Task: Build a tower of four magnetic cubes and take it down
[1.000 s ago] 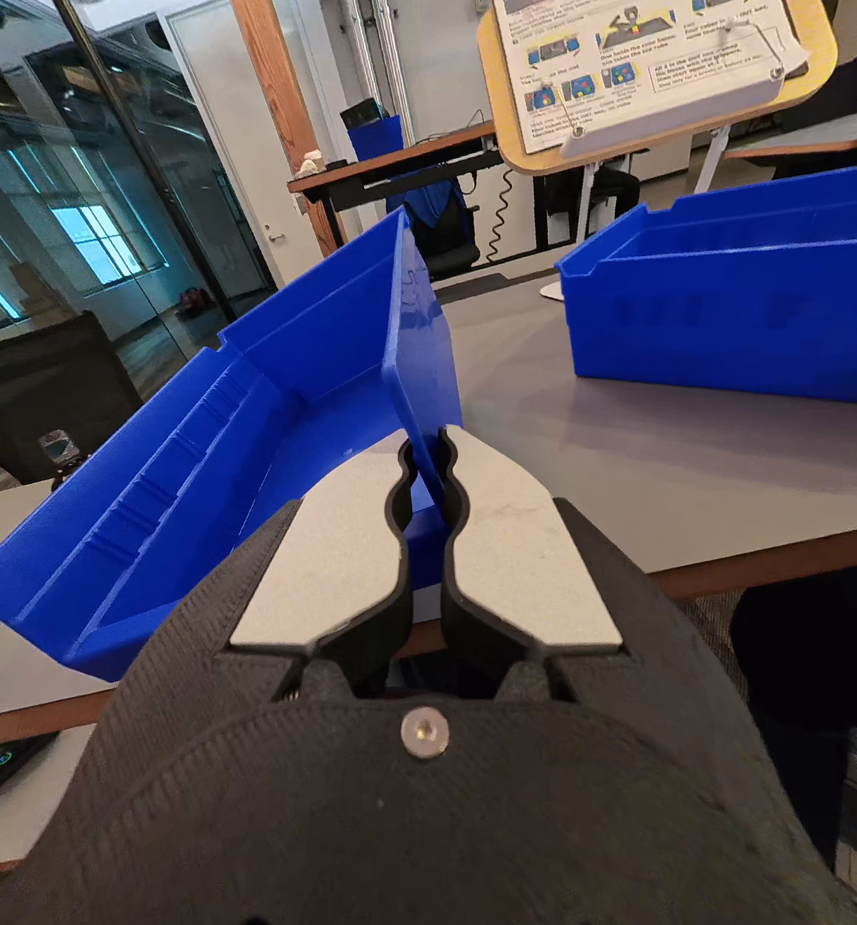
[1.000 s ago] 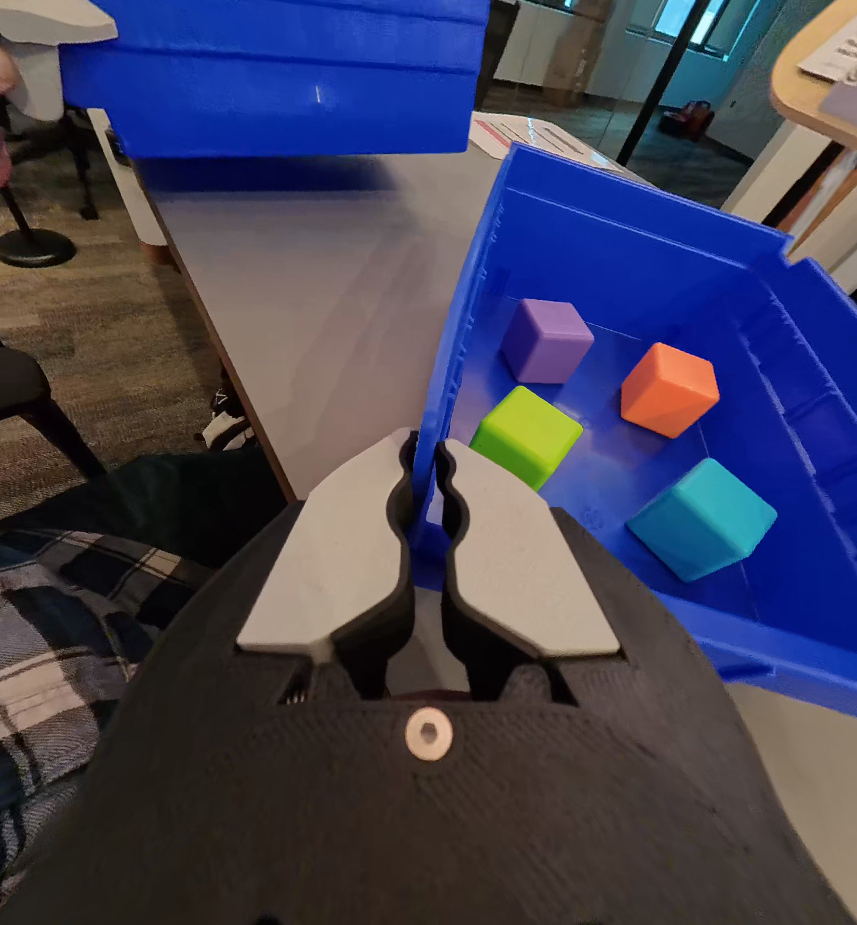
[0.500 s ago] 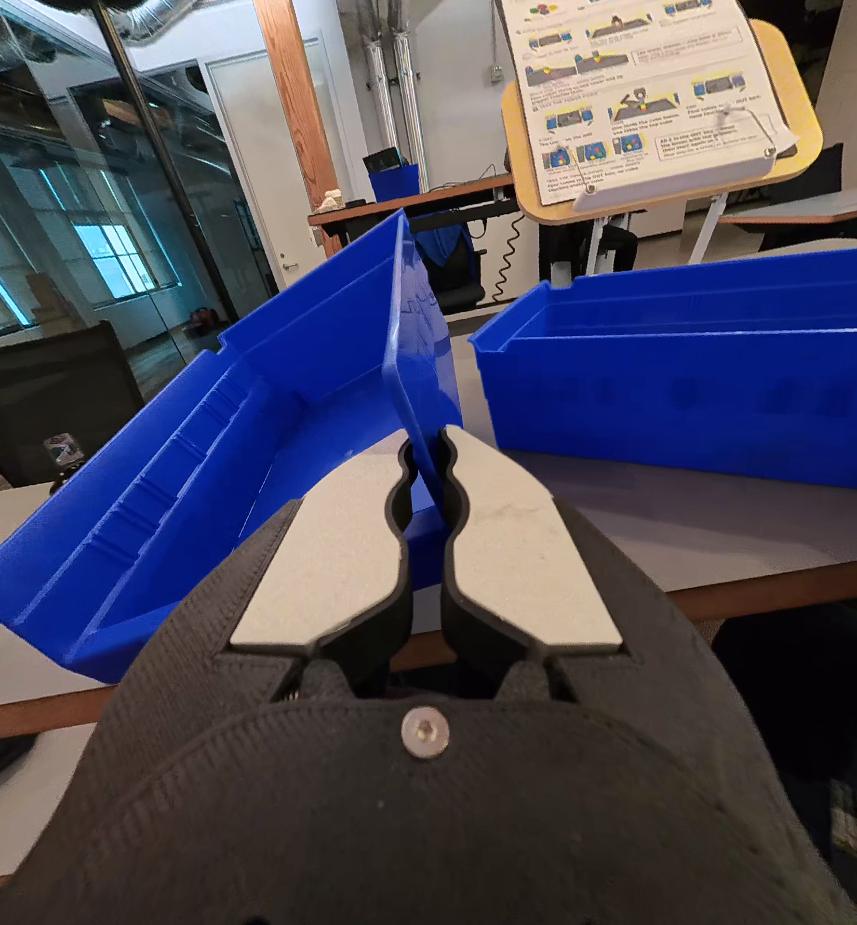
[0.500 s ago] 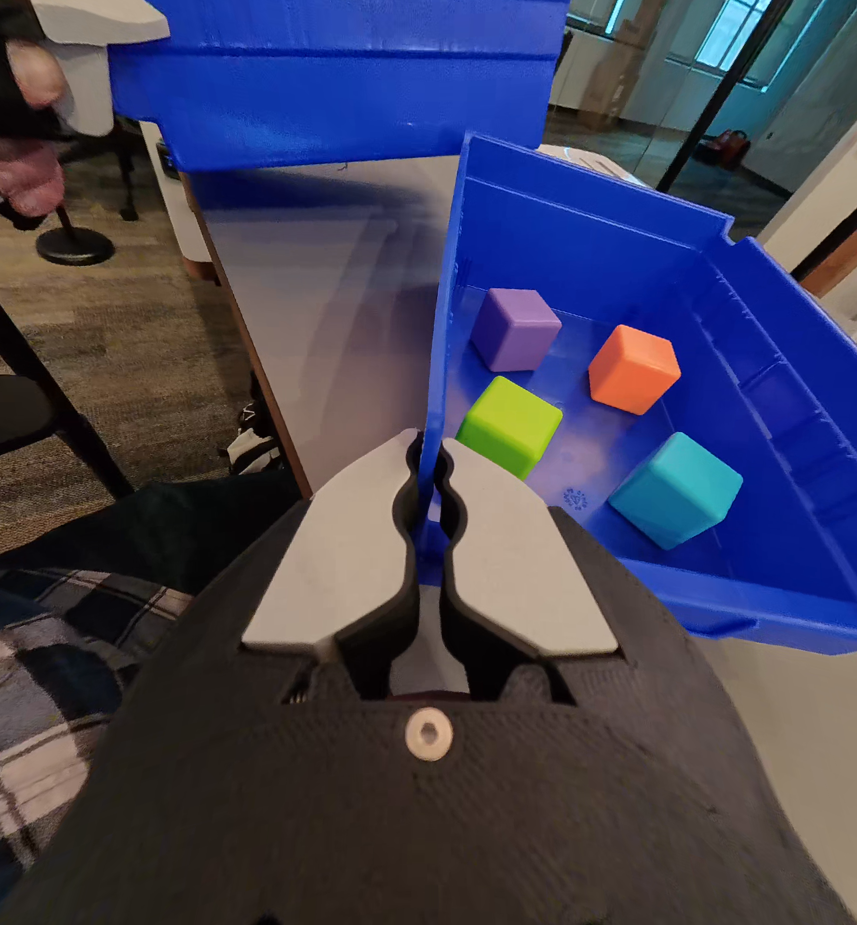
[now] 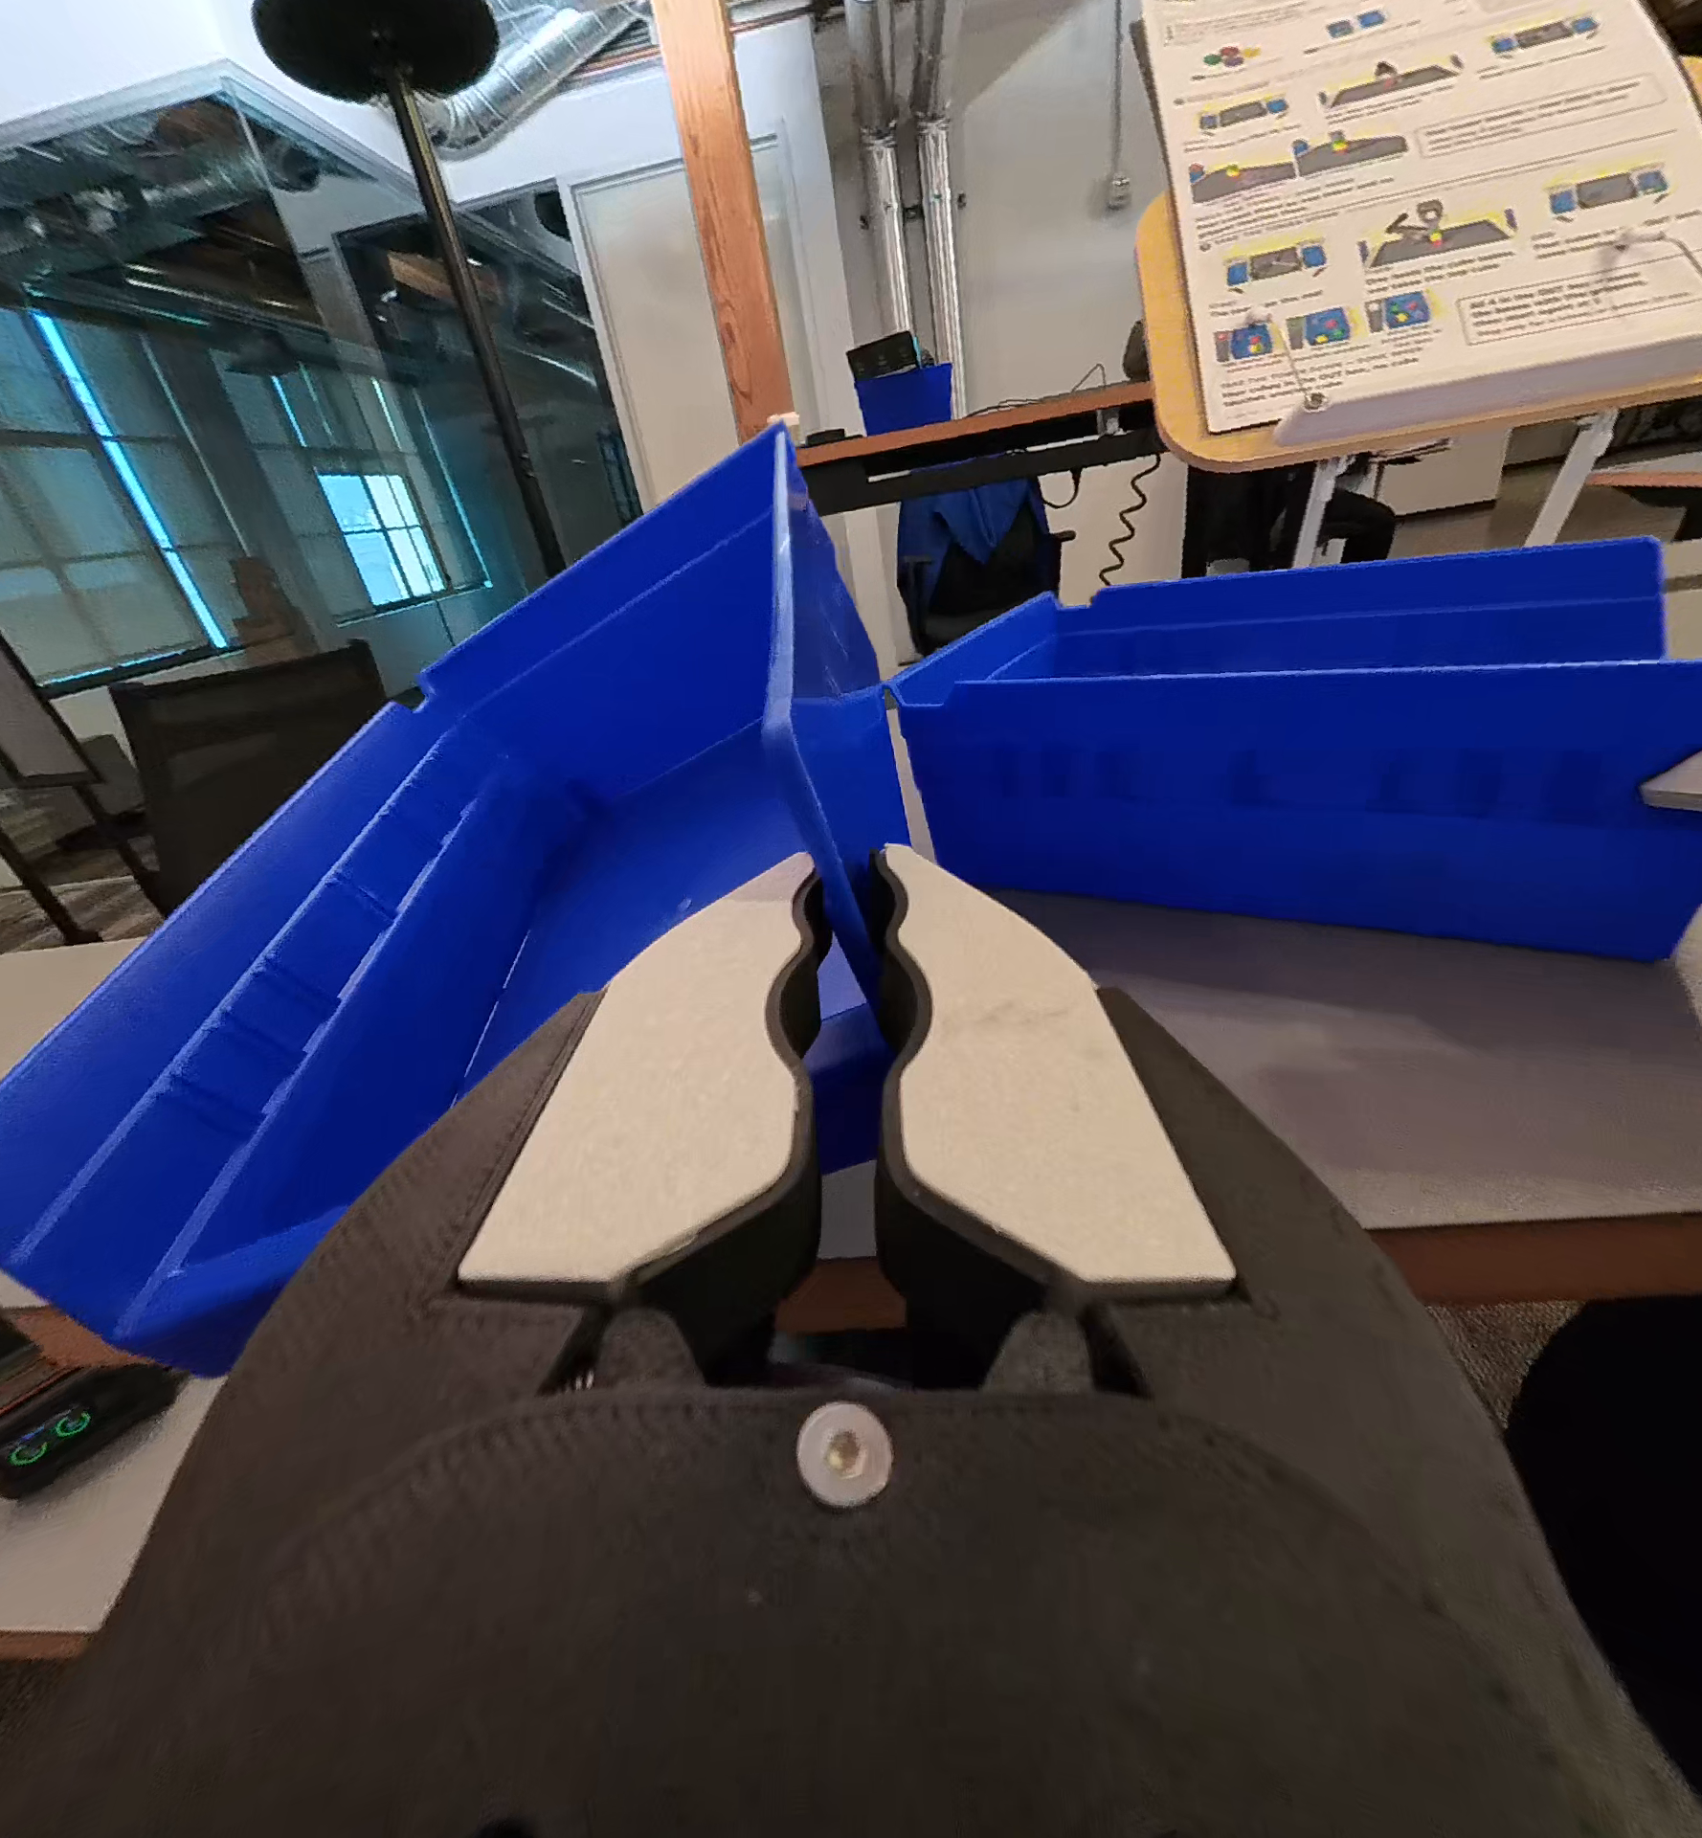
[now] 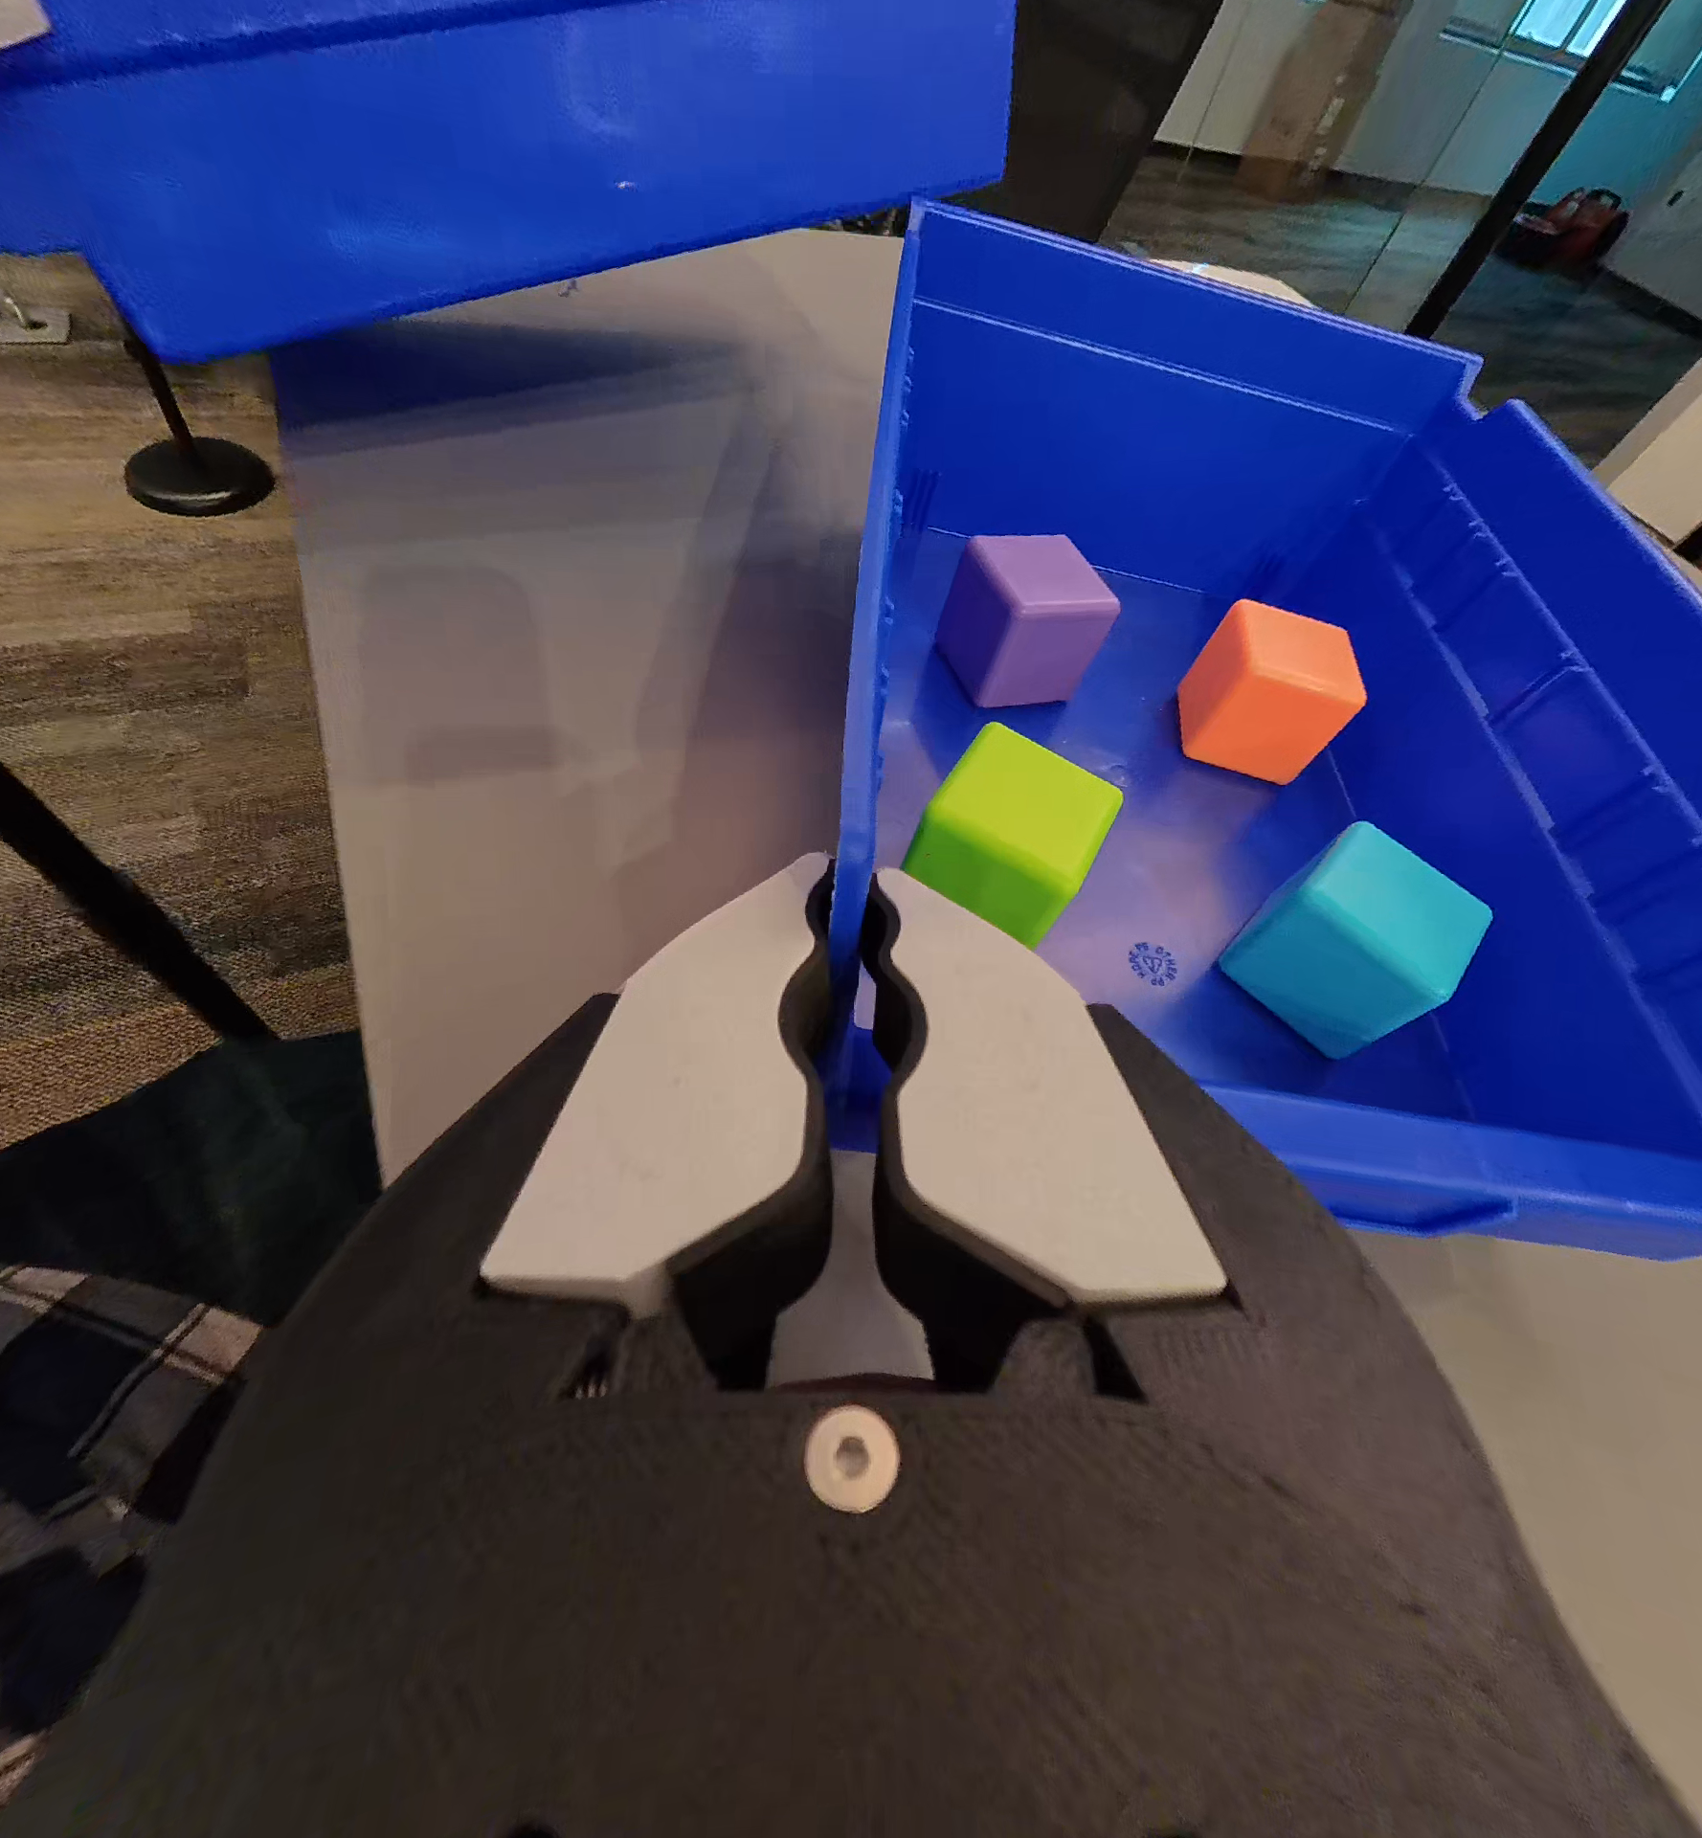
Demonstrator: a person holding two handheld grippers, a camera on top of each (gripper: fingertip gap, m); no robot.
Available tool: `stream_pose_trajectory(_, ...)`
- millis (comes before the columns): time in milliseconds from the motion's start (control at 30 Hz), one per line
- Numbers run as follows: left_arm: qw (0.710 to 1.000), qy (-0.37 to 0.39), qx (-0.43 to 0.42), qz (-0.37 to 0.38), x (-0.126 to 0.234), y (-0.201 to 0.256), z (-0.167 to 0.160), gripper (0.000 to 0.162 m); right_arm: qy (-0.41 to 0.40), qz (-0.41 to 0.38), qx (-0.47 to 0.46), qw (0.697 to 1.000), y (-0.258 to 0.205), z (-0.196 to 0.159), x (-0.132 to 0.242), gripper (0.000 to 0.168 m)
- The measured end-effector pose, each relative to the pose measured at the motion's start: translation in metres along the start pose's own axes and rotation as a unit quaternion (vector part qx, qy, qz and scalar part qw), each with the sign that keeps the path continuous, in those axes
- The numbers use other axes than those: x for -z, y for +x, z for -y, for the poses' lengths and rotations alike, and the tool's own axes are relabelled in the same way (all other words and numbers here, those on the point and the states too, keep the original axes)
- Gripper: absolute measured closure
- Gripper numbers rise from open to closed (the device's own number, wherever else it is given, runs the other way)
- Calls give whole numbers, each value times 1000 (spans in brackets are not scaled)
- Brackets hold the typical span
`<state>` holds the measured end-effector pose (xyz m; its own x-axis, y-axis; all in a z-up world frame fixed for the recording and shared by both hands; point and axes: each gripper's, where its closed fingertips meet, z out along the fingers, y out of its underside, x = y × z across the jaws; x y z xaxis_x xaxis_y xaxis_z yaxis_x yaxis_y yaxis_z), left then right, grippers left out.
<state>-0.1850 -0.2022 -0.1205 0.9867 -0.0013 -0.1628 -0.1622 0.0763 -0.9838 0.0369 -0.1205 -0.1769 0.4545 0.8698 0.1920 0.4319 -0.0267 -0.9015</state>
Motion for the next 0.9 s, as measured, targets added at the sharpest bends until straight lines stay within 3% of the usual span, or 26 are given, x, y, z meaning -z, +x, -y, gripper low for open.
stream_pose_trajectory(200,1000,9,4,2,1,-3,1,156,-9,8,0,1000,13,14,-41,164)
stream_pose_trajectory(333,1000,9,0,8,2,-4,-1,156,-31,43,11,999,11,18,-65,154)
stream_pose_trajectory(433,1000,8,-4,11,4,-5,-3,156,-10,60,29,998,11,24,-60,132)
stream_pose_trajectory(567,1000,11,-8,10,6,-7,-4,156,9,122,95,988,14,26,-35,124)
stream_pose_trajectory(667,1000,14,-12,7,7,-6,-5,156,-14,154,182,971,33,9,-22,123)
stream_pose_trajectory(800,1000,16,-16,12,9,-4,-7,156,-62,173,246,952,62,-15,-28,112)
stream_pose_trajectory(900,1000,17,-17,12,11,-2,-7,156,-75,177,294,936,74,-23,-43,116)
